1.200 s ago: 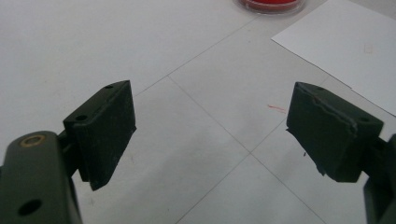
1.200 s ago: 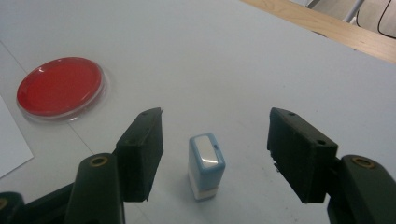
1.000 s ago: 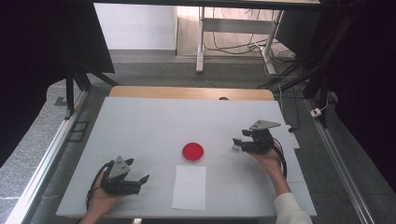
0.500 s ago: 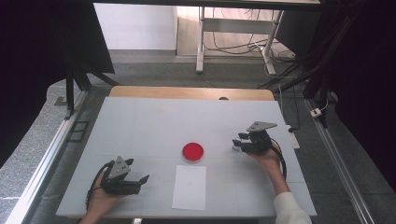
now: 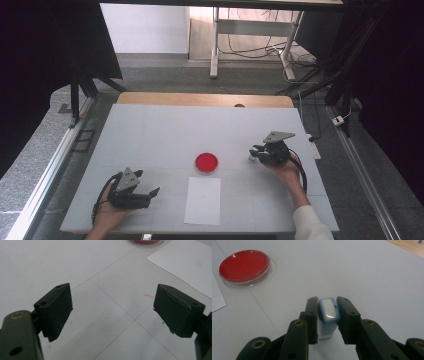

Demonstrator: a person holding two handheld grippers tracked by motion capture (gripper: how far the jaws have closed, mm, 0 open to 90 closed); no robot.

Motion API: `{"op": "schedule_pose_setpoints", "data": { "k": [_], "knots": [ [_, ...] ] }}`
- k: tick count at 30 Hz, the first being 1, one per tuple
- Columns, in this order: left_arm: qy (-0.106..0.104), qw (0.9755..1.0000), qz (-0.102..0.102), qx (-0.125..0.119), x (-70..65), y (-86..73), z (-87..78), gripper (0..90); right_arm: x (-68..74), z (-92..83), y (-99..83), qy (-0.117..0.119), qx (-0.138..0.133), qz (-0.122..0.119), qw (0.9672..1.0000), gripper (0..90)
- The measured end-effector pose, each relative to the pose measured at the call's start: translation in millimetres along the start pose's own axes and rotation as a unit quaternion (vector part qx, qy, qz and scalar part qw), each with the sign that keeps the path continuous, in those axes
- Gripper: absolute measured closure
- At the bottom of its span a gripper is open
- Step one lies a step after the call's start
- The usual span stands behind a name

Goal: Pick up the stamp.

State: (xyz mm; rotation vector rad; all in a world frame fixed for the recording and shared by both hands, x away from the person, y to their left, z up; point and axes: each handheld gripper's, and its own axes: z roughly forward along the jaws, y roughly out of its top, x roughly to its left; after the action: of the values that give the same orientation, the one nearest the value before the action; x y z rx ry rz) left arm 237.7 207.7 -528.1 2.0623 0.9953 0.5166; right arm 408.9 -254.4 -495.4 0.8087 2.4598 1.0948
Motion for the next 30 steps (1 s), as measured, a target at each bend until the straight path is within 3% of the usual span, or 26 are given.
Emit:
{"op": "schedule_pose_setpoints", "data": {
  "k": [18, 23, 30],
  "knots": [
    [0.000, 1.0000, 0.000, -0.002, 0.2, 0.0, -0.4, 15.6, 4.2, -1.7, 2.2, 0.000, -0.006, -0.005, 1.0000, 74.9],
    [0.000, 1.0000, 0.000, -0.002, 0.4, 0.0, -0.4, 15.6, 6.7, -5.3, 4.5, -0.008, -0.017, -0.004, 0.9998, 75.0],
    [0.002, 1.0000, -0.001, -0.002, 0.5, -0.1, -0.3, 15.6, 6.3, -12.5, 6.1, -0.003, -0.038, 0.011, 0.9992, 75.0]
  ]
}}
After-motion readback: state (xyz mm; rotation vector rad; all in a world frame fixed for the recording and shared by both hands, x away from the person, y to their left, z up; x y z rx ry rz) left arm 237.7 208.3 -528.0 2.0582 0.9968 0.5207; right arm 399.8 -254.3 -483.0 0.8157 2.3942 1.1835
